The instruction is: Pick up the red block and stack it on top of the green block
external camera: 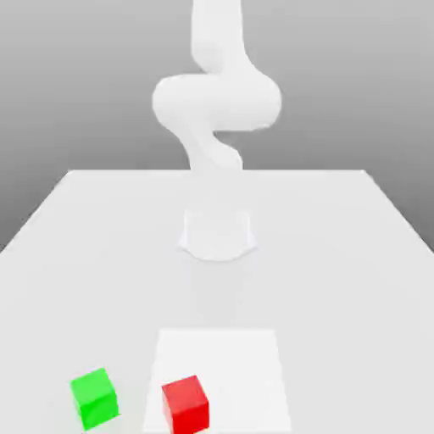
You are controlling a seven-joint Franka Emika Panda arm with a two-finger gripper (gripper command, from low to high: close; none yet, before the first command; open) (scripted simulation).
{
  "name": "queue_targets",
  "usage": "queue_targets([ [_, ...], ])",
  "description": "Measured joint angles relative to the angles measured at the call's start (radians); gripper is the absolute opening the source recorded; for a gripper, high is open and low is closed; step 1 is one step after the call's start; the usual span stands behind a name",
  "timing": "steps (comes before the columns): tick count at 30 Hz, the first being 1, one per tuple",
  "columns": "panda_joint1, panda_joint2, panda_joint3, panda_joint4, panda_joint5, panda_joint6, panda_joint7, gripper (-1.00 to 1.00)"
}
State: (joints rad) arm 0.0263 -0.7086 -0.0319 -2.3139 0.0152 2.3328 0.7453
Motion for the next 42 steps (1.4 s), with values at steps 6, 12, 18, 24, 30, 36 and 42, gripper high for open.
queue_targets([
  [6, 0.056, 0.224, -0.072, -0.034, 0.043, 0.080, -0.138, 0.00],
  [12, 0.092, 0.443, -0.121, -0.067, 0.090, 0.157, -0.277, 0.00],
  [18, 0.095, 0.660, -0.137, -0.100, 0.121, 0.236, -0.403, 0.00],
  [24, 0.081, 0.869, -0.144, -0.135, 0.095, 0.318, -0.489, 0.00],
  [30, 0.044, 1.082, -0.103, -0.120, 0.131, 0.469, -0.548, 0.00],
  [36, 0.040, 1.103, -0.098, -0.116, 0.140, 0.484, -0.554, -1.00],
  [42, 0.064, 0.977, -0.132, -0.138, 0.089, 0.381, -0.517, -1.00],
])
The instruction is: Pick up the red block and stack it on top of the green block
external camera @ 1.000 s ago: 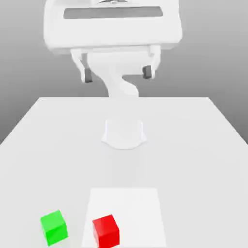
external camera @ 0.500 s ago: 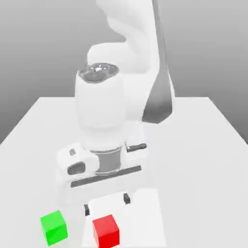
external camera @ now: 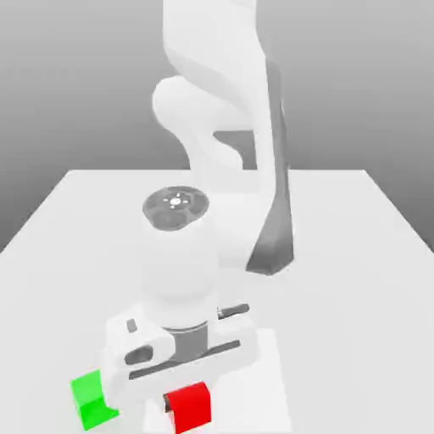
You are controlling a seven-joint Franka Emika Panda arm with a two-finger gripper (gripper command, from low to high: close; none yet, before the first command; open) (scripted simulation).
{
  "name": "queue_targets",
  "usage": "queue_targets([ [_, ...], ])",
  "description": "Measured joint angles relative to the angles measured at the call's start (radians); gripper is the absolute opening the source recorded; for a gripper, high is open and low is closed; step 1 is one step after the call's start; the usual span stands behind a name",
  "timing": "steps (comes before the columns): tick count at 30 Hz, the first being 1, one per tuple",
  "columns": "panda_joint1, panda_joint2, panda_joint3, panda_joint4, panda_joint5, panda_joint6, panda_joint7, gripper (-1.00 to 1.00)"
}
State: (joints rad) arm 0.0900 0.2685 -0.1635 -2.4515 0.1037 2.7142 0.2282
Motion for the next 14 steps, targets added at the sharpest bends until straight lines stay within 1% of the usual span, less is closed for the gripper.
queue_targets([
  [1, -0.003, -0.032, -0.012, -0.004, -0.011, -0.028, 0.005, -1.00],
  [5, -0.103, -0.108, -0.115, 0.002, -0.020, -0.113, -0.033, -1.00],
  [7, -0.136, -0.079, -0.126, 0.008, 0.007, -0.091, -0.063, -1.00],
  [10, -0.170, 0.016, -0.095, 0.015, 0.070, -0.008, -0.111, -1.00],
  [11, -0.177, 0.037, -0.087, 0.016, 0.083, 0.010, -0.121, 1.00],
  [14, -0.177, 0.037, -0.087, 0.016, 0.083, 0.010, -0.121, 1.00],
])
